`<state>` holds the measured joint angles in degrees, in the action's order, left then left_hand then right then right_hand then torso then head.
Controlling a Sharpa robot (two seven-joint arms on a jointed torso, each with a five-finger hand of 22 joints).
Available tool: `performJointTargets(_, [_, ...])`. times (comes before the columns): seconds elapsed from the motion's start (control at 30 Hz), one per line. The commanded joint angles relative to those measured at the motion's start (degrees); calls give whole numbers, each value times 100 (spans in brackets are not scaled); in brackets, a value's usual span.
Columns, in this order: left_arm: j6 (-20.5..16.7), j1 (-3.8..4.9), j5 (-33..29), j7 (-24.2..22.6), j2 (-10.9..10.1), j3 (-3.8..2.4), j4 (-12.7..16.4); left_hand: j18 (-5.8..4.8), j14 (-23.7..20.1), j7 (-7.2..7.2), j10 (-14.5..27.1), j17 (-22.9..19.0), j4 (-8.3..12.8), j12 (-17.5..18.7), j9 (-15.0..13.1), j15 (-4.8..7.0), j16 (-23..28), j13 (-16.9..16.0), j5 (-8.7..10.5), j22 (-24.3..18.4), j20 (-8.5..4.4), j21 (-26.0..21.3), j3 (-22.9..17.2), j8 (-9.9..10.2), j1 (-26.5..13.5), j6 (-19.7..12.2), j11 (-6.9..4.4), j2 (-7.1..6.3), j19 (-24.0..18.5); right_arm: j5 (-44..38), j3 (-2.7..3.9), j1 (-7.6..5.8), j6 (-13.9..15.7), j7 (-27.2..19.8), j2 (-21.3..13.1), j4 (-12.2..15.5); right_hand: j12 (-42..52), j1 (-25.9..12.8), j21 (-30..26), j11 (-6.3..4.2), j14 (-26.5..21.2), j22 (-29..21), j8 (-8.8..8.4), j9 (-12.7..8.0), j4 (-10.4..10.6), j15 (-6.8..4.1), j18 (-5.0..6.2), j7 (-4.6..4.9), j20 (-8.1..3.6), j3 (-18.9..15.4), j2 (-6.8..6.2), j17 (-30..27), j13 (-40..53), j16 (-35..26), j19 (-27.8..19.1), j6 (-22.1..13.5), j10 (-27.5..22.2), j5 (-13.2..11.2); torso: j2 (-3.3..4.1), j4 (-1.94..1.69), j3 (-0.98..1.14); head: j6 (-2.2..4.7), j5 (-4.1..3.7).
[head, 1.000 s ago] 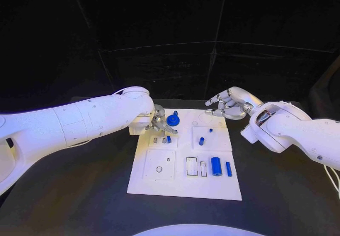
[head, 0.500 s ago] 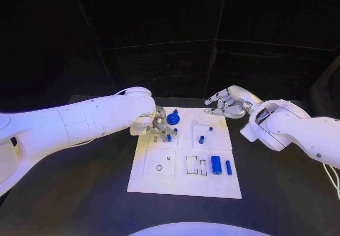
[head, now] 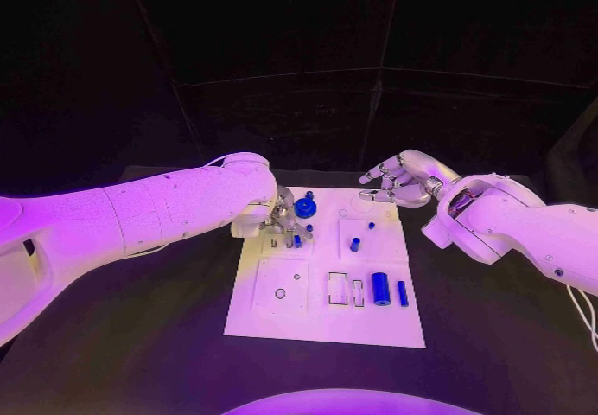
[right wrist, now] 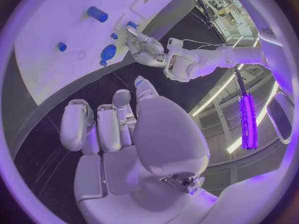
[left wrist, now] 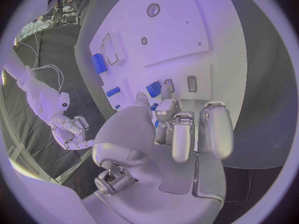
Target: Assemble the parts on the task board
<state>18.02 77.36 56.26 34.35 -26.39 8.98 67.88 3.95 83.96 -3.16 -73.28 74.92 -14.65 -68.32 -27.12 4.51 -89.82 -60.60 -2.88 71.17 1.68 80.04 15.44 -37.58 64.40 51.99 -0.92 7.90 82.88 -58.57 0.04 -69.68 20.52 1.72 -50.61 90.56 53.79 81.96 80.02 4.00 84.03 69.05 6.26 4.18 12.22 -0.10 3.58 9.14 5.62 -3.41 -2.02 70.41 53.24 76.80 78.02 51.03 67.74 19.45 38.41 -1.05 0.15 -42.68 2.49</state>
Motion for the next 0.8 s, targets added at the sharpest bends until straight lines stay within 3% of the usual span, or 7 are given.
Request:
performJointTargets(0.03, [30,5,9,-41,9,-1,-3,-25,604,-6,42,1508,55,26,-19,-17,-18,-2,13,-4,17,-22,-18,-28,94,-48,13,-2,-34,-9,4,-12,-62,-21,16,-7,-21,67,-23,-14,178,-9,36,0,-9,-48,87,-8,7,-40,23,-4,-12,-32,-31,-28,-42,40,1,0,1,-8,-7])
performJointTargets(0.3, [20,4,9,-69,21,0,-7,-23,604,-10,68,1508,129,54,-56,-19,-18,24,13,-8,21,-26,-50,-42,181,-74,16,-1,-39,-17,4,-12,-81,-14,33,-25,-27,99,-28,-17,178,-14,45,1,-21,-50,88,-9,5,-32,37,-6,-19,-38,-32,-25,-44,71,3,5,1,-18,-11])
performJointTargets(0.8, [-91,1,8,-120,21,0,-5,-20,604,-15,114,1508,484,117,-164,-24,-18,60,9,-4,28,-34,-348,-66,587,-151,19,120,-48,-18,4,-11,-96,-6,58,-49,-38,133,-32,-19,179,-18,50,1,-35,-52,89,-10,3,-23,49,-6,-31,-42,-32,-27,-49,105,3,0,0,-40,-19])
